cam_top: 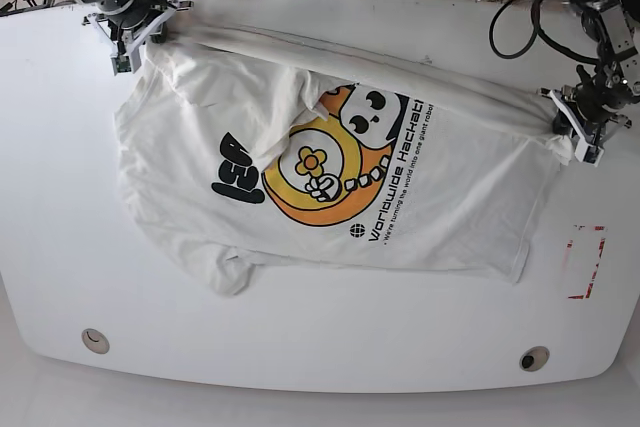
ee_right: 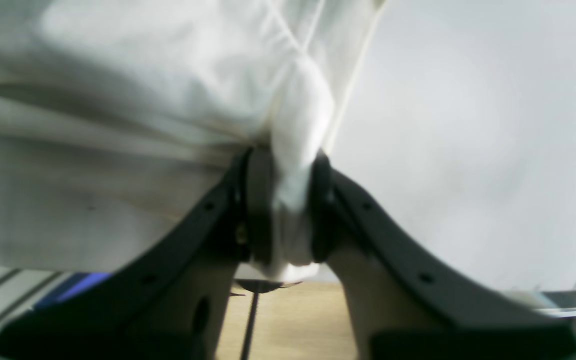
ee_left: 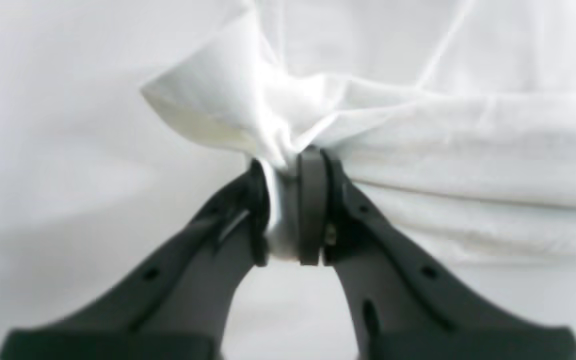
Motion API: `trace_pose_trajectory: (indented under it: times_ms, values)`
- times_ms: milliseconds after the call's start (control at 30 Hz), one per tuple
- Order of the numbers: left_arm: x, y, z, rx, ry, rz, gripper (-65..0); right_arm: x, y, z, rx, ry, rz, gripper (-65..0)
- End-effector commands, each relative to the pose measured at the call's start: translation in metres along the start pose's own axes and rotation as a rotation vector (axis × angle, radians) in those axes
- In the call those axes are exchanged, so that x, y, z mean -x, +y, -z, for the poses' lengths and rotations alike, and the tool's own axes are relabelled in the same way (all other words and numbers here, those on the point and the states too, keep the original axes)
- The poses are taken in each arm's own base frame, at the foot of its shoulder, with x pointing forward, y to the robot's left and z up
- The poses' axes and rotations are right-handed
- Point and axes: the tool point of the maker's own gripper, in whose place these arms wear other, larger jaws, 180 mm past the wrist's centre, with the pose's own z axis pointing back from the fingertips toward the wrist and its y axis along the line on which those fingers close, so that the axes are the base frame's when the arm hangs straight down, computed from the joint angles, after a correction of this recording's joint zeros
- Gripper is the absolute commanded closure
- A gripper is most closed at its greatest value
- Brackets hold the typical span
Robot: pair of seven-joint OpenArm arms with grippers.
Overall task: Fold the T-shirt properly
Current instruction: 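Pull both grippers outward to smooth the shirt, then open them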
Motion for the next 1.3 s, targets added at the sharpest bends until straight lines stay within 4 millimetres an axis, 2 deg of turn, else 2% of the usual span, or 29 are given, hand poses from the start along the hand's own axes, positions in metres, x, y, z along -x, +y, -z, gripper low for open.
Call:
trace_pose_trajectory:
  times_ms: [0,133,533,700,833,900,1000,1067,1100,1167,1267]
  values:
    - [0.019,0.011,-0.014,-0.053,0.072,0.043,-6.3,-0.002,-0.008,-0.004,0.019,0.012,-0.066,-9.5]
    - [0.036,0.020,-0.032,-0.094,0.092,0.041,-6.3,-0.005,-0.008,-0.004,0.011,0.024,-0.139,-10.1]
    - [0.083,0.023,-0.076,-0.158,0.264,0.079,-6.3,-0.003,-0.026,-0.009,0.041,0.055,-0.210,-10.1]
    - [0.096,0.019,-0.086,-0.172,0.282,0.060,-6.3,-0.001,-0.028,-0.010,0.044,0.060,-0.215,-10.3]
    - [0.097,0.017,-0.091,-0.175,0.286,0.076,-6.3,0.003,-0.027,-0.011,0.042,0.070,-0.215,-10.8]
    - [0.095,0.017,-0.093,-0.179,0.281,0.084,-6.5,0.003,-0.027,-0.011,0.042,0.069,-0.215,-14.0]
    - [0.091,0.017,-0.094,-0.184,0.272,0.091,-10.6,0.002,-0.026,-0.011,0.041,0.064,-0.215,-24.3]
    - [0.087,0.018,-0.095,-0.189,0.264,0.096,-15.6,0.001,-0.025,-0.011,0.039,0.059,-0.214,-33.1]
    - [0.084,0.019,-0.096,-0.194,0.256,0.101,-19.9,0.000,-0.025,-0.011,0.038,0.056,-0.212,-38.8]
    - [0.079,0.019,-0.097,-0.200,0.244,0.109,-26.9,-0.004,-0.025,-0.013,0.041,0.042,-0.215,-46.1]
    - [0.064,0.021,-0.100,-0.218,0.210,0.129,-37.8,-0.011,-0.024,-0.016,0.047,0.019,-0.222,-53.3]
